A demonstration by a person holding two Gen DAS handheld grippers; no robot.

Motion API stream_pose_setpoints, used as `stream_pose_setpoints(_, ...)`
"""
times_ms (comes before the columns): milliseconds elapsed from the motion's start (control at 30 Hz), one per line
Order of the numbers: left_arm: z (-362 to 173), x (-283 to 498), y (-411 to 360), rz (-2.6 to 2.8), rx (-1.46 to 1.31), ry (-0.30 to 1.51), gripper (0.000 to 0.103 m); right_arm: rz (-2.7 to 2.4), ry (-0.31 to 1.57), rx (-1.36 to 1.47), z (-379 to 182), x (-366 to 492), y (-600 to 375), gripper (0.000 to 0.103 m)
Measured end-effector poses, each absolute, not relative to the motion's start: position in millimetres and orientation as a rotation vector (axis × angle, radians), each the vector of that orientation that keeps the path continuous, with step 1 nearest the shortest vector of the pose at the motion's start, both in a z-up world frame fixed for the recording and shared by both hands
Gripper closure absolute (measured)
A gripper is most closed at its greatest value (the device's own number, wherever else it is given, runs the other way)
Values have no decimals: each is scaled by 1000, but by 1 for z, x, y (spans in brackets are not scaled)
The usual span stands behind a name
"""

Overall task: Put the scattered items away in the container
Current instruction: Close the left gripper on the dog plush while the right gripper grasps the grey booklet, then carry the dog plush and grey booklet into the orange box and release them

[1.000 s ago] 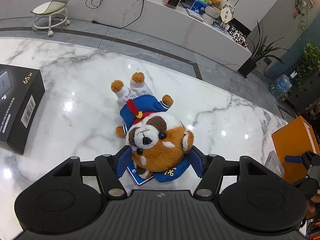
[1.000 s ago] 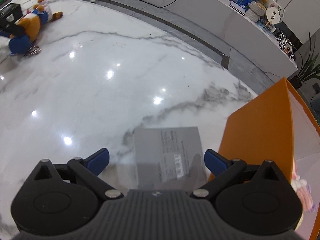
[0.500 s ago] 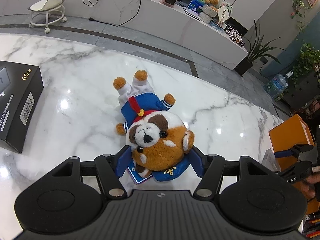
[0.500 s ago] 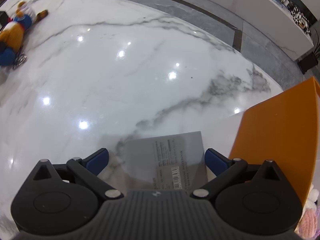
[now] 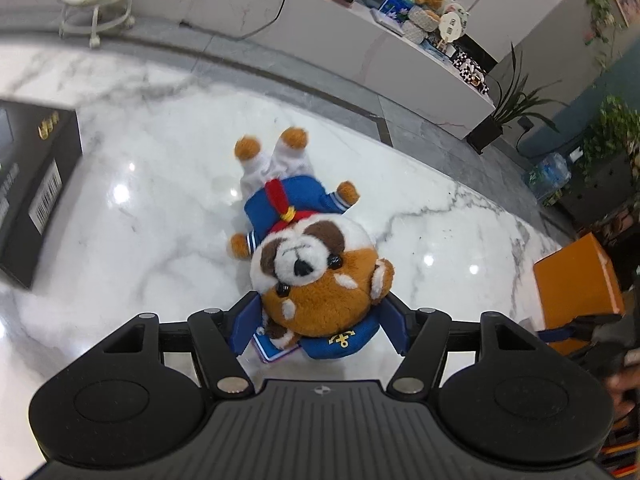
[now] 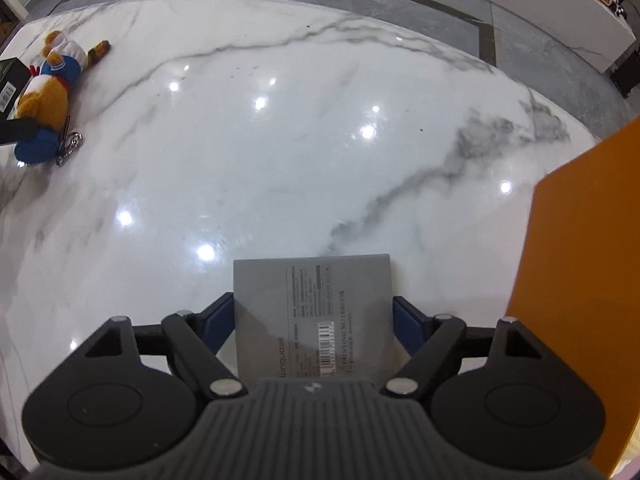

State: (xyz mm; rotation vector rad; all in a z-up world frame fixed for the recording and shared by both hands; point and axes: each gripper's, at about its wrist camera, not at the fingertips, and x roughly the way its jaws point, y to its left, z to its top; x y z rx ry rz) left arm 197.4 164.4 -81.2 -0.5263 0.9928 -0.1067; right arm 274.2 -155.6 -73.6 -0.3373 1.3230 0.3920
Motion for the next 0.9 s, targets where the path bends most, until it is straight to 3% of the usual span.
stream_pose_setpoints(200, -79, 198, 158, -84, -513, 995, 30, 429, 1321, -348, -72, 261, -146, 20)
stream_pose_setpoints(433, -65, 196, 156, -93, -507, 958, 40, 441, 1277, -315, -57, 265, -156, 20)
stream_pose_setpoints(900, -21, 182, 154, -148, -520, 879, 49, 460, 1197, -272, -25, 255, -163, 20)
